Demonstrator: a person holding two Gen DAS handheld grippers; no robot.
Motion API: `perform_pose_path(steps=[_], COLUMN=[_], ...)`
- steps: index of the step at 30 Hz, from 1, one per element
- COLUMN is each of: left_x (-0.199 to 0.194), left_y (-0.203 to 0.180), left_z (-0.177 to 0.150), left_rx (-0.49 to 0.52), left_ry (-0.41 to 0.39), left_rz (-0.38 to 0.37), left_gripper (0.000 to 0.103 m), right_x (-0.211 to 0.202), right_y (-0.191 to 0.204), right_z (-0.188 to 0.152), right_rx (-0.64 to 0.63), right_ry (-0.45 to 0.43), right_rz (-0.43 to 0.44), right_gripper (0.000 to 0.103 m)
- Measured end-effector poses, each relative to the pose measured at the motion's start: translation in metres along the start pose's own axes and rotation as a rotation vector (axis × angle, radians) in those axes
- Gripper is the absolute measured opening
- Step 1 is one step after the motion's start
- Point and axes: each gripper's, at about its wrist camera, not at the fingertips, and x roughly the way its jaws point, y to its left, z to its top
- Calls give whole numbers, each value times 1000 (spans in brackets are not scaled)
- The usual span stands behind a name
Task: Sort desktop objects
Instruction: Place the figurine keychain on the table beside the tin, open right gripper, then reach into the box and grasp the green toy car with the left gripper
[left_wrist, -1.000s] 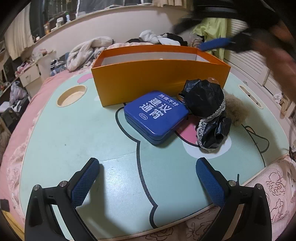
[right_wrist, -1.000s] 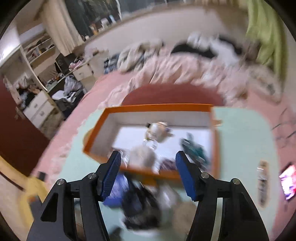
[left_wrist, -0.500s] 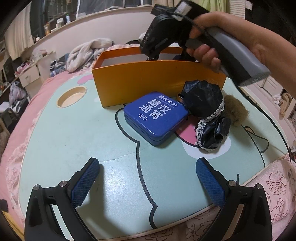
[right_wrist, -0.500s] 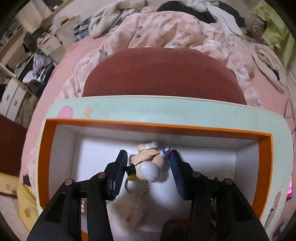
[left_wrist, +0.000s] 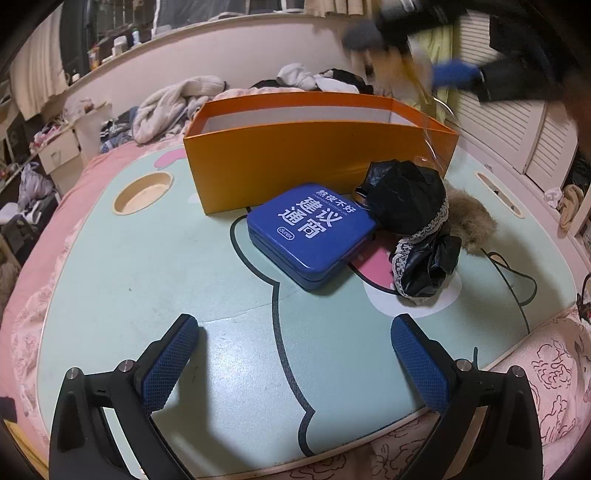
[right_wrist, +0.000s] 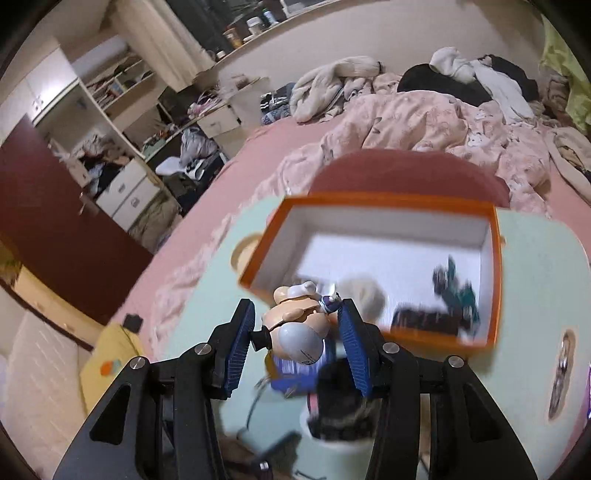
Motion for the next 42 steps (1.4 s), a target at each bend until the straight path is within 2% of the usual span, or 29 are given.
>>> perform_pose_path(steps=[4,7,9,13,16,18,22,24,27,29,31,33,34,36,37,42], left_x=[1,1,1,1,1,1,1,1,1,1,1,2,2,3,4,6], left_y=[0,0,0,0,1,1,1,1,1,0,0,4,4,3,3,5], left_z=[0,0,0,-1,-1,-1,-1,-1,-2,-2,-2,-2,-2,-2,-1,-1], left_rx=[0,0,-1,-1,0,-1,0,0,-1,0,-4,-25,-27,-31,-32,-32], left_ry=[-1,-1,-1,-1,-1,-2,-1,-2,-2,-2,-2,-2,-2,-3,-2,-1], left_rz=[-2,0,-1,-1,-1,-2,-1,-2,-1,2,10,15,18,20,23,23], left_gripper=[103,103,103,103,103,103,103,103,103,103,103,103,103,103,103,103], right_x=[35,52,48,12,-18,-26,-31,-26,-15,-2,4,12,15,18,19,14], right_y=[-11,-22,-27,-29,-19,-6,10,10,-4,-19,-18,-10,-7,-7,-10,-11], right_z=[-23,-32,-36,-47,-65,-86,-128,-140,-144,-140,-136,-134,-133,-130,-129,-136], right_rx=[34,86,133,199,160,70,-91,-121,-61,-9,-32,-75,-92,-100,-94,-92], right_ry=[43,52,-14,-172,-293,-308,-286,-265,-210,-128,-103,-77,-66,-49,-41,-30], right_rz=[-42,-35,-39,-34,-73,-129,-279,-320,-349,-359,-399,-455,-475,-469,-465,-461], right_gripper=[49,50,51,66,67,67,67,67,67,69,81,83,89,94,103,102])
